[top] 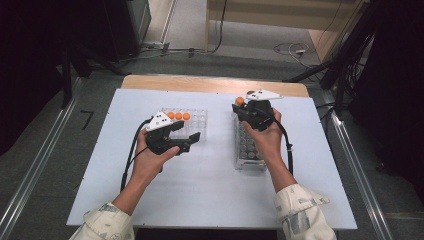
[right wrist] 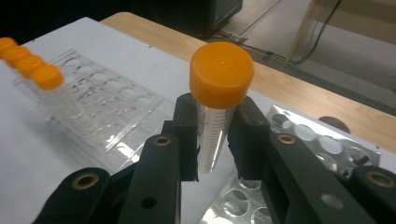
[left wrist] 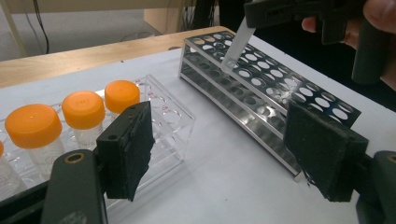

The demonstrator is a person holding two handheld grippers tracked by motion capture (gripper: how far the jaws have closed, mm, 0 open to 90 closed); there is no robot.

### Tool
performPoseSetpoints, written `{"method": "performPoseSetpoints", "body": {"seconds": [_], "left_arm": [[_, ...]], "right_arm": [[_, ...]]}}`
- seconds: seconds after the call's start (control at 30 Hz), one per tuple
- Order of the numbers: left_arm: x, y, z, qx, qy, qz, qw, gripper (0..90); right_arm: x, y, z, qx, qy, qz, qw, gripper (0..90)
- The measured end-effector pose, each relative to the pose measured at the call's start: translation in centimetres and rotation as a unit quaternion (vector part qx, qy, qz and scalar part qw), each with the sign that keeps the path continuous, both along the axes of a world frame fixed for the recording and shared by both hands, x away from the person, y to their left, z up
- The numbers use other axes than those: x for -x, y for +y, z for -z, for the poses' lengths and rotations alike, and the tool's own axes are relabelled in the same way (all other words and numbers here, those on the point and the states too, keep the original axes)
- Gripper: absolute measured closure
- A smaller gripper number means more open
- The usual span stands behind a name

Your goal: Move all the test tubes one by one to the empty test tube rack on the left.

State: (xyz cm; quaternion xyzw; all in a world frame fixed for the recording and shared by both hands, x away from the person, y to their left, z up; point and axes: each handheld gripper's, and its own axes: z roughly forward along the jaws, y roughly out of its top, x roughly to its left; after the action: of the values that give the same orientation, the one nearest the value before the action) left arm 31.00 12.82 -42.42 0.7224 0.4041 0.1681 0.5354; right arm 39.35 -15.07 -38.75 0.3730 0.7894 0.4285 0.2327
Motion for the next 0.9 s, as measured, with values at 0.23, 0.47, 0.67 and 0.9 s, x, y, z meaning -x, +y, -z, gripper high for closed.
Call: {"method": "performPoseSetpoints", "body": {"seconds": [0.23, 0.47, 0.67, 0.9], "left_arm": [[0.1, -0.2, -0.2, 0.004, -0.003, 0.001, 1.0, 25.8], [0.4, -0.6, -0.4, 0.012, -0.01, 0.007, 0.9999, 27.8], [0.9, -1.1, -1.2, 0.03, -0.031, 0.019, 0.9989, 35.3], [1.2, -2.0, -1.2, 0.028, -0.032, 0.042, 0.9982, 46.6]], "right_arm": [[2.1, 1.2, 0.5, 0.002, 0.003, -0.041, 0.9992, 71.4], [4.2, 2.5, 1.6, 0.008, 0.018, -0.077, 0.9968, 71.4], [5.5, 3.8, 2.2, 0.009, 0.027, -0.107, 0.9938, 71.5], [6.4, 5.6, 3.1, 0.021, 0.035, -0.14, 0.9893, 71.5]]}}
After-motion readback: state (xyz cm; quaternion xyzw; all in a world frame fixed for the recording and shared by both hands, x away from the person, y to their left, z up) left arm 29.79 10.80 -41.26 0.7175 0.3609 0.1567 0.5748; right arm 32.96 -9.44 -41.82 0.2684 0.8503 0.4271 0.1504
